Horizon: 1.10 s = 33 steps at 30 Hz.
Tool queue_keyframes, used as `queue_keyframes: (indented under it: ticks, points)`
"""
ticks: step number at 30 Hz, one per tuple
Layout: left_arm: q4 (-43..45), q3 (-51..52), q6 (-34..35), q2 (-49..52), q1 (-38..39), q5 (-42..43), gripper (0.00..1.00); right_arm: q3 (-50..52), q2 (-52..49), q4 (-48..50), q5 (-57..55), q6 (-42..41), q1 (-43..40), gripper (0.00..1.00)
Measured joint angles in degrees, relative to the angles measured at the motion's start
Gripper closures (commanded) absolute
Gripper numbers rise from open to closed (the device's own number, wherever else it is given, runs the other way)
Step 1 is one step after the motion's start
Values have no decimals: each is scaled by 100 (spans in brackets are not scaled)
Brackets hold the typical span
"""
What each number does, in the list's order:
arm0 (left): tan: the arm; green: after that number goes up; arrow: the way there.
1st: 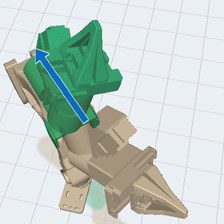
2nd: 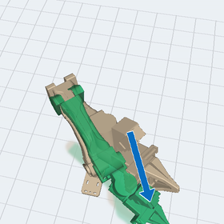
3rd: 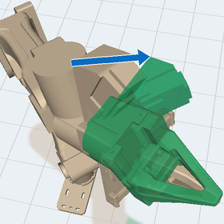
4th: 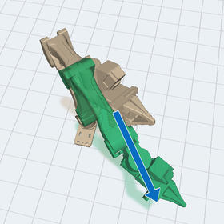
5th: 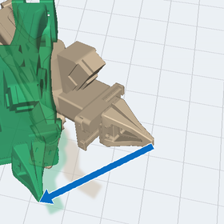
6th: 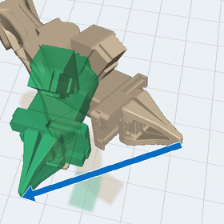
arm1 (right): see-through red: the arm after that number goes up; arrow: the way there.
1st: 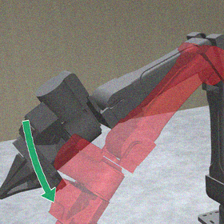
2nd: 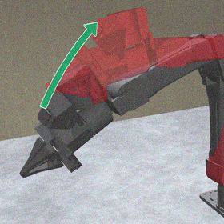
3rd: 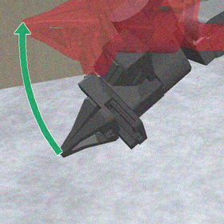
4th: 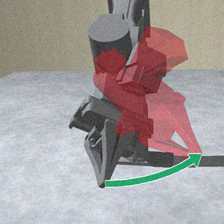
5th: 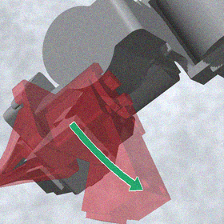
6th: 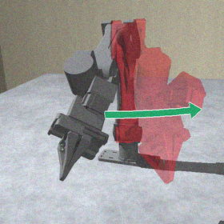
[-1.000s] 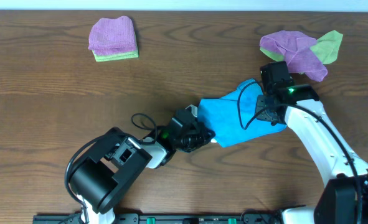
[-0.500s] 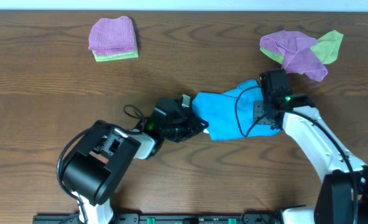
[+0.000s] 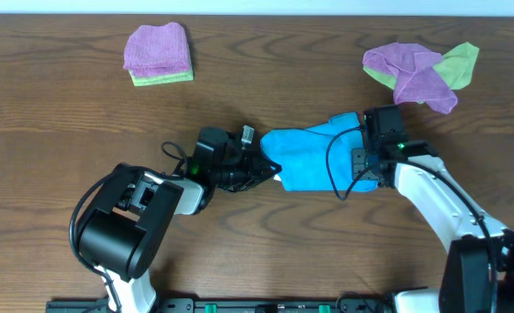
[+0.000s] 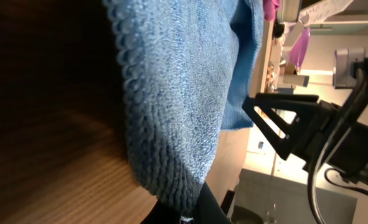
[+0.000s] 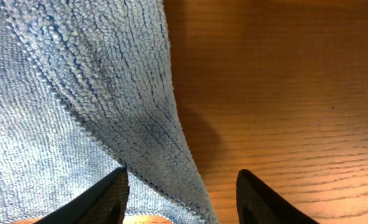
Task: Fold the cloth
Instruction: 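Grasp the left corner of the blue cloth with the left gripper, then lift the blue cloth with both grippers and stretch it upward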
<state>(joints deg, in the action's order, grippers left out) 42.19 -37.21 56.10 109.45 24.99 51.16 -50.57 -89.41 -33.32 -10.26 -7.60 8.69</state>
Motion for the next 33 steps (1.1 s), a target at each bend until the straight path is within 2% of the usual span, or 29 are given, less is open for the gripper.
queue_keyframes:
  ticks: [8,9,10,12,13,22,29,33]
  points:
    - [-44,0,-201,0,-4,131,94,345,0,376,24,48,-101,46]
    - [-74,0,-236,0,-4,138,94,393,0,407,24,52,-120,51]
    - [-116,0,-264,0,-4,140,94,435,0,433,20,72,-136,61]
    - [-232,0,-354,0,-4,140,94,492,0,479,24,87,-149,88]
    - [-256,0,-378,0,-4,140,94,501,0,492,42,101,-149,99]
    - [-48,-57,-479,-46,-291,592,94,481,197,295,776,74,-114,99]
    - [-118,-730,-131,-710,-946,1014,94,50,1401,280,1228,42,181,99]
    - [-479,-1381,-17,-1126,-1281,1110,94,-256,1757,444,1311,37,216,99]
